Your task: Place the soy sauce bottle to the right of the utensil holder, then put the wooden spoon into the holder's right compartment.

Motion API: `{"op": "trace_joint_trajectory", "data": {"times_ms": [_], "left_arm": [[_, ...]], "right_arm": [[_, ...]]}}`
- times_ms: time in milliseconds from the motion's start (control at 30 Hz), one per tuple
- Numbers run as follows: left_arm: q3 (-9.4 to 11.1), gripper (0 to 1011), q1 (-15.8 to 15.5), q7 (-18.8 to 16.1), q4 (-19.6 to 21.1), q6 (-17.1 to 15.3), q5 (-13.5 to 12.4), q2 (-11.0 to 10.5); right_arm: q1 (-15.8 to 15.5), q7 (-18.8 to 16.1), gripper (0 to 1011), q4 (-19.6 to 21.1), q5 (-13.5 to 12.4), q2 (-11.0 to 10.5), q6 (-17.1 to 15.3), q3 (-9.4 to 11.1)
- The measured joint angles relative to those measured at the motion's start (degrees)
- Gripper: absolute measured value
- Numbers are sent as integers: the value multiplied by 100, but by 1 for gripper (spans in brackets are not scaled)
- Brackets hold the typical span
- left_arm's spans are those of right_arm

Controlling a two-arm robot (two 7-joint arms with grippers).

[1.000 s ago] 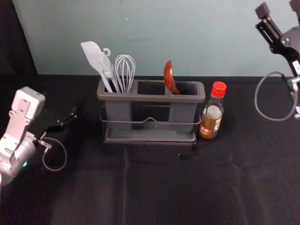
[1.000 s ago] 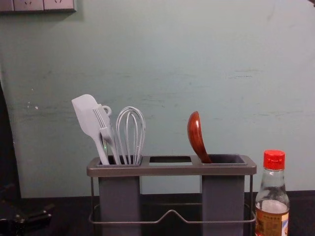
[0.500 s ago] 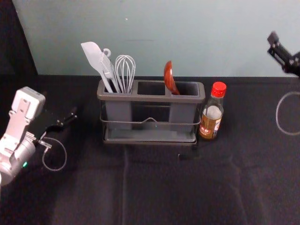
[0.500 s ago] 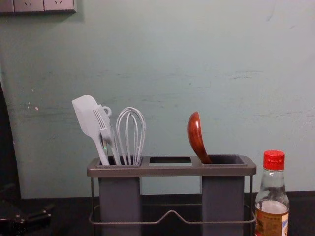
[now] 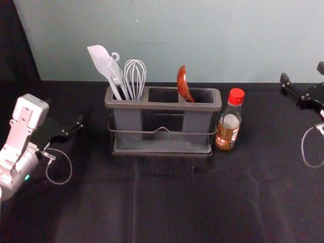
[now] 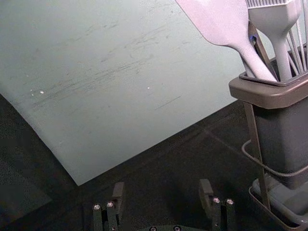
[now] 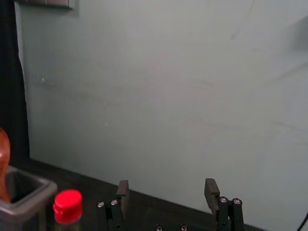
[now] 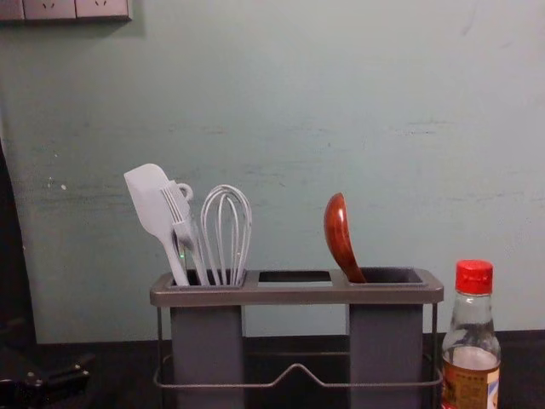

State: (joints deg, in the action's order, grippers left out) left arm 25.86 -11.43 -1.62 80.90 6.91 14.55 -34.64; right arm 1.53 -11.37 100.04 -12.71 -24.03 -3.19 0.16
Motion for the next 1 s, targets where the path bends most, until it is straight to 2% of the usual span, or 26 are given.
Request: {"op": "trace_joint_trajectory", "data": {"times_ms": [433, 667, 833, 1000], "left_arm": [[0, 1000, 0, 0, 0, 0, 0, 0], [0, 1000, 0, 0, 0, 0, 0, 0], [0, 1000, 0, 0, 0, 0, 0, 0], [0, 1000, 0, 0, 0, 0, 0, 0]], "right_arm": [[6, -84, 1002, -434, 262, 199, -6, -75], [79, -131, 1003, -846, 403, 323, 142, -162], [216, -176, 1003, -1158, 484, 393, 279, -228], [499, -261, 1003, -1529, 522, 450, 340, -313]]}}
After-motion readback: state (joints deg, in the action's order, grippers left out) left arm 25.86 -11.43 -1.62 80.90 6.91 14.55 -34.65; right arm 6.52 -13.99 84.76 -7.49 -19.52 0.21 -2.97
